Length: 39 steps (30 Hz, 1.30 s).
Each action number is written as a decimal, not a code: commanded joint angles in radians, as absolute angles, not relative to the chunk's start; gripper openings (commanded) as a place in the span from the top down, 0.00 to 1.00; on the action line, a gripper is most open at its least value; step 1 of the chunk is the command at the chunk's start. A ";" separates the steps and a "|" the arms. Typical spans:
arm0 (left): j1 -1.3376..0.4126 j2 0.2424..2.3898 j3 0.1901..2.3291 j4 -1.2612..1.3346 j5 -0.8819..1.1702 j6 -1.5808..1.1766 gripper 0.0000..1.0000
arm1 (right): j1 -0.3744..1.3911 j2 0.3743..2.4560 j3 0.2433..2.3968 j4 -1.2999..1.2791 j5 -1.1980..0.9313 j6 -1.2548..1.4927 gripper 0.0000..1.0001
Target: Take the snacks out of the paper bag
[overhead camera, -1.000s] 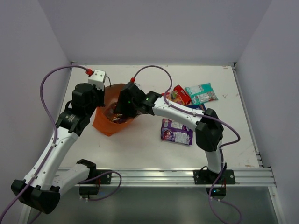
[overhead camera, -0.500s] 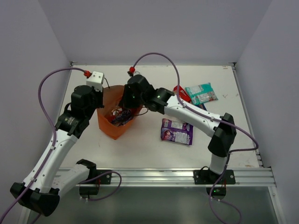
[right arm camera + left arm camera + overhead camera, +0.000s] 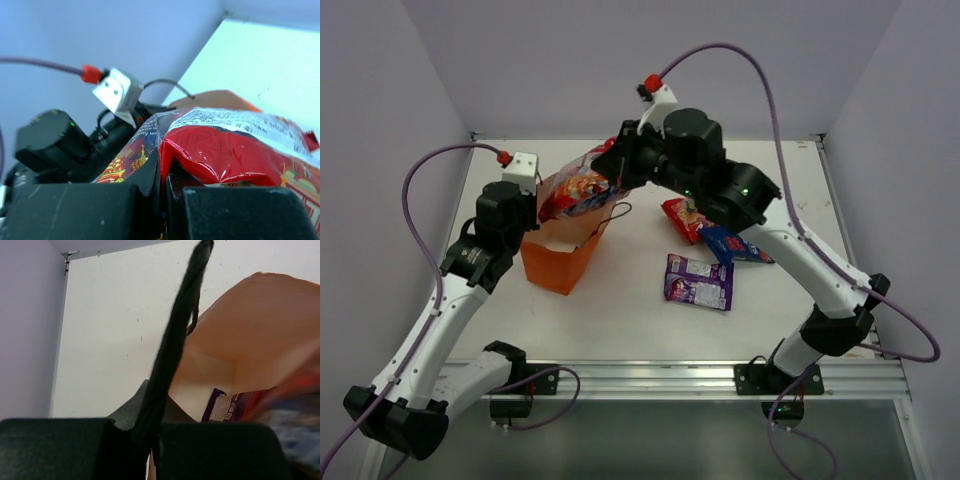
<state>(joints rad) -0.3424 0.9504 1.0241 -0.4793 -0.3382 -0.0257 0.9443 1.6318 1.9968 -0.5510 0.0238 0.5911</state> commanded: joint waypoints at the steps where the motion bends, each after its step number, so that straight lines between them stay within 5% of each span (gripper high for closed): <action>1: -0.336 0.959 1.063 -0.465 -0.414 -0.051 1.00 | 0.862 1.499 2.141 -0.468 0.089 0.534 1.00; 11: -0.328 0.966 1.083 -0.525 -0.475 -0.054 1.00 | 0.578 1.459 2.131 -0.471 -0.011 0.586 1.00; 27: -0.321 0.907 1.095 -0.551 -0.456 -0.020 1.00 | 0.495 2.042 2.136 -0.026 -0.256 0.623 1.00; 29: -0.322 0.914 1.094 -0.535 -0.451 -0.011 1.00 | 0.497 2.048 2.076 0.018 -0.299 0.646 0.91; 33: -0.322 0.934 1.091 -0.500 -0.428 -0.002 1.00 | 0.497 1.976 1.829 -0.046 -0.327 0.641 0.36; 39: -0.322 0.966 1.103 -0.442 -0.335 0.035 1.00 | 0.495 1.700 1.698 -0.372 -0.140 0.516 0.04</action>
<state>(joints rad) -0.3313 0.9581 1.0573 -0.5335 -0.3965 0.0029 0.4931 1.9060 1.6711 -0.2821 -0.2211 0.5934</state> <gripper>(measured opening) 0.024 0.922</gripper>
